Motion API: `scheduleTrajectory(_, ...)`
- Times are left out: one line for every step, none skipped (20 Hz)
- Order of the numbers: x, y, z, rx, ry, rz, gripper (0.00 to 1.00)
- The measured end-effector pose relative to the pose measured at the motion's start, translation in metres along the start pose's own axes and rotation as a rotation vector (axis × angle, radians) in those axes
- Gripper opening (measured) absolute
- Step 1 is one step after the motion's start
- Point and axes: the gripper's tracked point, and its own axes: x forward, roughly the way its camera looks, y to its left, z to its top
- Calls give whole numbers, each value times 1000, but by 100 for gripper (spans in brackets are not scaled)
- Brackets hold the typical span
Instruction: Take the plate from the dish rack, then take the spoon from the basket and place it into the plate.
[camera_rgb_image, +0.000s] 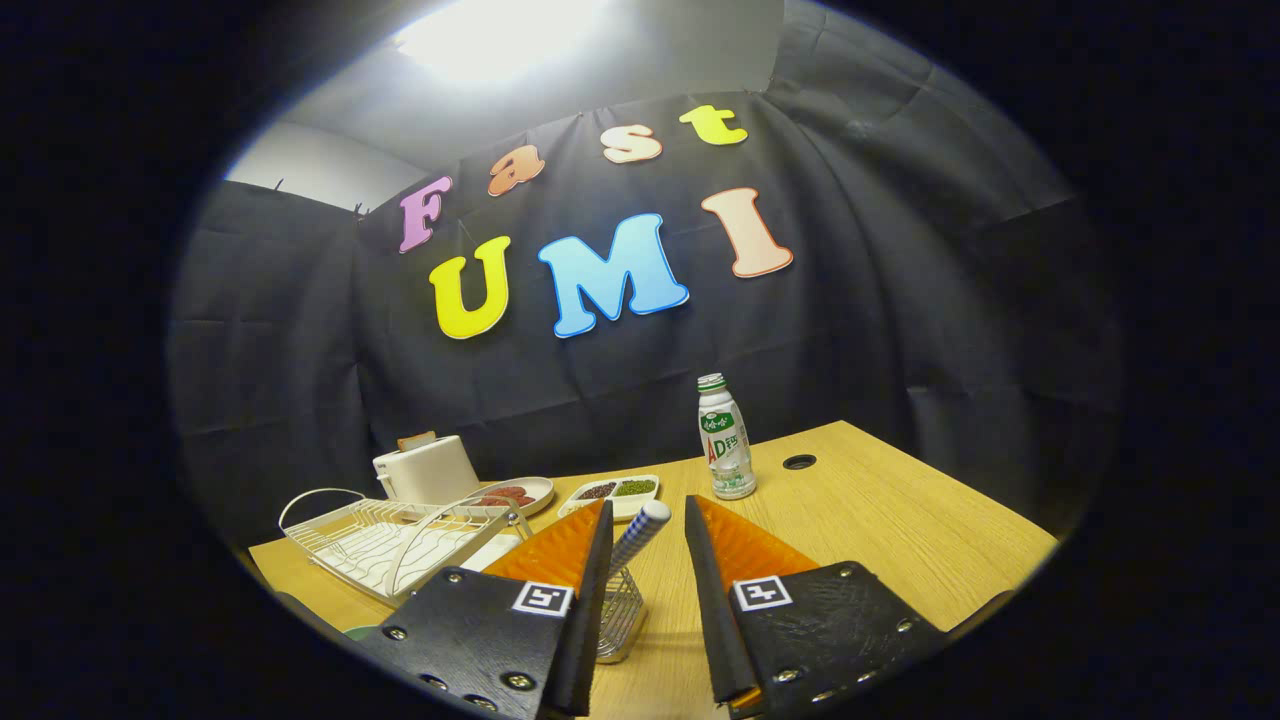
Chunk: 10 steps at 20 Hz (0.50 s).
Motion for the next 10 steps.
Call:
scheduleTrajectory(4,4,-1,2,0,13,44)
scheduleTrajectory(7,8,-3,3,5,23,44)
scheduleTrajectory(8,11,-2,8,4,32,44)
scheduleTrajectory(9,11,-2,10,1,28,44)
scheduleTrajectory(7,12,0,14,-3,29,44)
scheduleTrajectory(10,12,0,16,-2,23,44)
scheduleTrajectory(8,16,1,20,-3,26,44)
scheduleTrajectory(9,19,2,18,-3,26,44)
scheduleTrajectory(9,23,3,14,-6,32,44)
scheduleTrajectory(10,27,5,12,-7,42,44)
